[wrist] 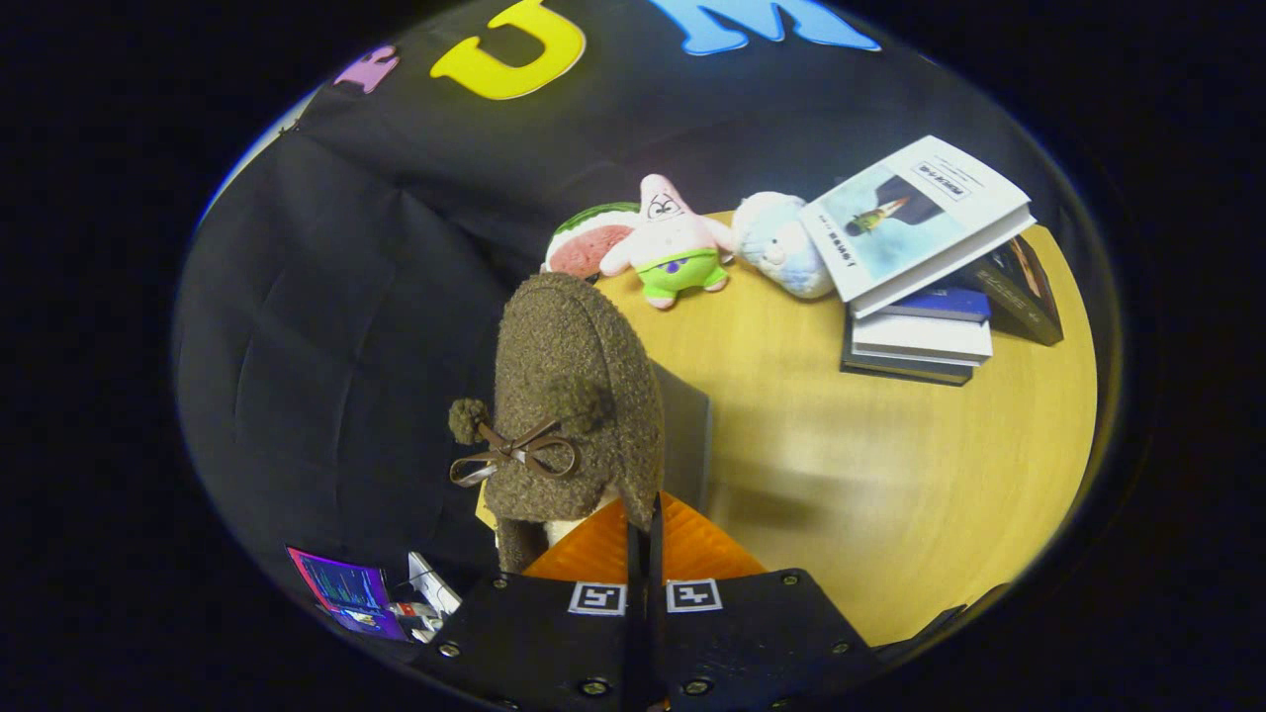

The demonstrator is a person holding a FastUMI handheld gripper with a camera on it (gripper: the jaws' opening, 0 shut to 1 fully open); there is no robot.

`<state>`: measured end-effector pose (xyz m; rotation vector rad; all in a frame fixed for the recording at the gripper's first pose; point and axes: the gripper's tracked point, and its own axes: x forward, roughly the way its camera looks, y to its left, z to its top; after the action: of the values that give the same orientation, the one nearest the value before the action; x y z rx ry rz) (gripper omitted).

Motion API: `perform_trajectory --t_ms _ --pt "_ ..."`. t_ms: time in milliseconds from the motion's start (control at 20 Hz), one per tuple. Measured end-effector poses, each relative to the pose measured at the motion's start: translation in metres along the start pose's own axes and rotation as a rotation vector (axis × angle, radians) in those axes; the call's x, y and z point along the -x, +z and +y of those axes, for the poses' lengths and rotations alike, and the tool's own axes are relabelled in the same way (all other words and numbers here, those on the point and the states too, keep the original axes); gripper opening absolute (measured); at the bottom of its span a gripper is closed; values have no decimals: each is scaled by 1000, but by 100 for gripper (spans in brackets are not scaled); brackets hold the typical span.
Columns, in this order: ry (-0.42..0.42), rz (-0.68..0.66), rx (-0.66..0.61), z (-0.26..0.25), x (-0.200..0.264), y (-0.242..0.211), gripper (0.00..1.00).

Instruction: Open the storage box then place both shoes into the box .Put the left shoe in first, then the right shoe, with the right side of both shoes facing outward in a uniform manner.

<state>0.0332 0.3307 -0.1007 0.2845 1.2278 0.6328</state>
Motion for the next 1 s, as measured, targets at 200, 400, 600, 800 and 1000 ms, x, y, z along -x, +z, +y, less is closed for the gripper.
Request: perform_trajectory --t_ms 200,400,600,800,1000 --pt "-6 52 18 34 -40 -11 1" --pt "-68 80 56 40 -74 -20 1" --pt "-199 99 71 22 -106 -26 1" --pt "-348 133 61 7 -138 -35 1" --pt "-471 194 136 -2 -163 -44 3"
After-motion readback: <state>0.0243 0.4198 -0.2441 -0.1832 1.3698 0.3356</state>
